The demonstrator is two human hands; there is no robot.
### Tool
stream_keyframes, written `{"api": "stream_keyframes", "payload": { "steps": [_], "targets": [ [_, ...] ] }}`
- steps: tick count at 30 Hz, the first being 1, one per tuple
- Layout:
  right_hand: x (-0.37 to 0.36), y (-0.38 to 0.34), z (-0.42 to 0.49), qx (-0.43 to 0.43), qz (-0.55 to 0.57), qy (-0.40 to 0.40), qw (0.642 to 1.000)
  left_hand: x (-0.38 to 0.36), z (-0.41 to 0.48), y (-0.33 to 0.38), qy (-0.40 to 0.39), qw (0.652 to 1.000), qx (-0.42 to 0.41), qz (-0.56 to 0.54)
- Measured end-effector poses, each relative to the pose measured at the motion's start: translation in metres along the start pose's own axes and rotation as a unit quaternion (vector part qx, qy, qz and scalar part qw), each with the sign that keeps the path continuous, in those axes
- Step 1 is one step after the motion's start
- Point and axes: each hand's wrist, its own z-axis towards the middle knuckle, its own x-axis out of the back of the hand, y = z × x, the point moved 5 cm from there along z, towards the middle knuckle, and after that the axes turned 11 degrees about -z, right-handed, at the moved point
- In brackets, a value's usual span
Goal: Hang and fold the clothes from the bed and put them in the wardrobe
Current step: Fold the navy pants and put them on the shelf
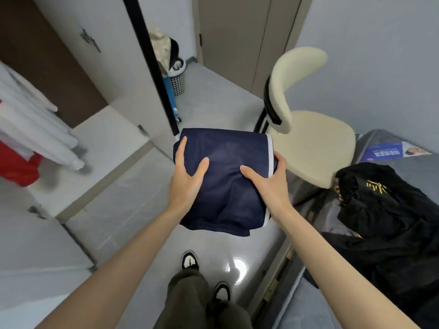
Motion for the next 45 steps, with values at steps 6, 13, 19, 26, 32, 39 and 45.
{"api": "stream_keyframes", "payload": {
  "steps": [6, 13, 19, 26, 32, 39, 45],
  "targets": [
    [-0.087, -0.105, -0.010, 0.072, 0.008, -0.097, 0.993, 0.108, 0.006, 0.081, 0.090, 0.994, -0.060, -0.019],
    [-0.200, -0.254, -0.028, 0.163, 0.039, -0.196, 0.966, 0.245, 0.021, 0.192, 0.196, 0.971, -0.134, -0.030],
    [-0.291, -0.393, -0.046, 0.239, 0.078, -0.245, 0.936, 0.353, 0.050, 0.303, 0.252, 0.943, -0.218, -0.016],
    [-0.367, -0.554, -0.047, 0.307, 0.108, -0.246, 0.913, 0.457, 0.109, 0.440, 0.277, 0.911, -0.305, 0.014],
    [-0.416, -0.677, -0.035, 0.365, 0.123, -0.221, 0.896, 0.515, 0.159, 0.534, 0.289, 0.890, -0.353, 0.002],
    [-0.484, -0.785, 0.004, 0.416, 0.146, -0.229, 0.868, 0.574, 0.227, 0.606, 0.320, 0.860, -0.397, 0.013],
    [-0.554, -0.867, 0.060, 0.445, 0.151, -0.249, 0.847, 0.619, 0.303, 0.652, 0.350, 0.834, -0.425, 0.034]
  ]
}}
